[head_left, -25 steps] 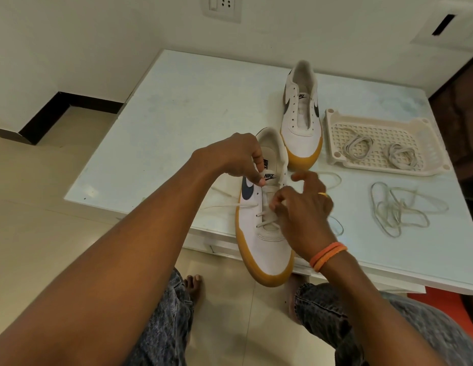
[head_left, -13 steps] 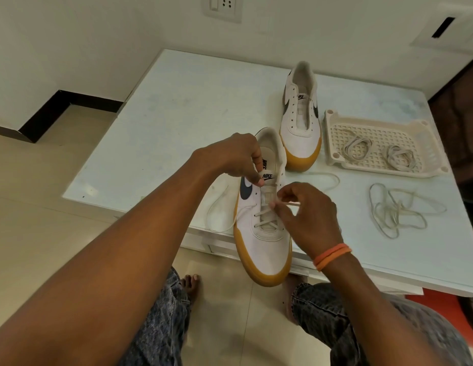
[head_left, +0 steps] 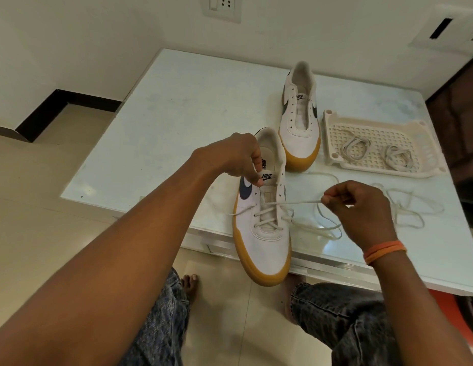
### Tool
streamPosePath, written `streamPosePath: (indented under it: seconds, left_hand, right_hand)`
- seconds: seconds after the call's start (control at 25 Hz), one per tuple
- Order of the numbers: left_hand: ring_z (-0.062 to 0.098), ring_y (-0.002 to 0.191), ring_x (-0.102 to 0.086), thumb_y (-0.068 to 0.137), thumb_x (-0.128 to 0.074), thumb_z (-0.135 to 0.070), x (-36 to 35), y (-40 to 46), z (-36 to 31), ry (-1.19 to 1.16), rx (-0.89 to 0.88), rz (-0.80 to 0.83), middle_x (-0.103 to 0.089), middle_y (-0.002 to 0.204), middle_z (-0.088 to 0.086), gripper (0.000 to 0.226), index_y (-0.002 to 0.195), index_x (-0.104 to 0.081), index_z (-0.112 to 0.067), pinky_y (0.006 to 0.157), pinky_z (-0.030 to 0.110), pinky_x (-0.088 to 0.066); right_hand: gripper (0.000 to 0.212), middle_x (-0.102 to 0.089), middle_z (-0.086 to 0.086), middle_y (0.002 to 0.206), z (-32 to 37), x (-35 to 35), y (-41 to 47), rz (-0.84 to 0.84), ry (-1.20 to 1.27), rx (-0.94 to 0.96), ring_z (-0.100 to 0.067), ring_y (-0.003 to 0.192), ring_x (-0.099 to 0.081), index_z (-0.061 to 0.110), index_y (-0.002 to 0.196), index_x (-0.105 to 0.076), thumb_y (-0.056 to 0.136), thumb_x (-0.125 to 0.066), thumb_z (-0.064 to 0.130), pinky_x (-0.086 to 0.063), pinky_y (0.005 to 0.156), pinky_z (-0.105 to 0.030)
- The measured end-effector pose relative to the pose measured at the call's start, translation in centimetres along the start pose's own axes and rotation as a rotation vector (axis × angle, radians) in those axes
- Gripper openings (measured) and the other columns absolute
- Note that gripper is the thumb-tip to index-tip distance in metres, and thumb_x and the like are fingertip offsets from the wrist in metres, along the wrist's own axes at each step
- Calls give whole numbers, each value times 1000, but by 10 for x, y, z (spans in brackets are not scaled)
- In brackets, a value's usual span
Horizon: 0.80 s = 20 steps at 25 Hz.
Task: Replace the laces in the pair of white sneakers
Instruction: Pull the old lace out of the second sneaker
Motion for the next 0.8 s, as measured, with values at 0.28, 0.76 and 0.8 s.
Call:
streamPosePath:
  seconds: [0.28, 0.76, 0.8]
  left_hand:
    - [20, 102, -60, 73, -83, -33, -2, 1, 0, 5, -11, -17, -66, 114, 4, 40, 107, -74, -13, 70, 22, -40]
    - [17, 90, -60, 72, -83, -32, 1, -1, -2, -12, -1, 8, -68, 108, 4, 40, 106, -74, -12, 58, 18, -38]
    - [17, 91, -61, 72, -84, -32, 0, 0, -2, -14, 1, 8, -68, 108, 4, 40, 105, -74, -12, 57, 18, -38]
  right_hand:
    - [23, -64, 4, 90, 31, -64, -3, 111, -50, 96, -15, 88, -60, 21, 87, -64, 79, -75, 41, -50, 87, -44]
    - [21, -64, 6, 84, 0, -13, 4, 42, 23, 29, -16, 85, -63, 15, 89, -64, 82, -73, 33, -38, 69, -11]
    - [29, -64, 5, 90, 6, -24, 2, 92, 58, 39, -12, 87, -62, 15, 97, -63, 81, -73, 38, -41, 71, -12]
Point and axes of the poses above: each hand's wrist, its own y-axis towards the middle knuckle, its own x-axis out of the back of the hand, z = x × y, the point moved 1 cm from there along y, towards the middle knuckle
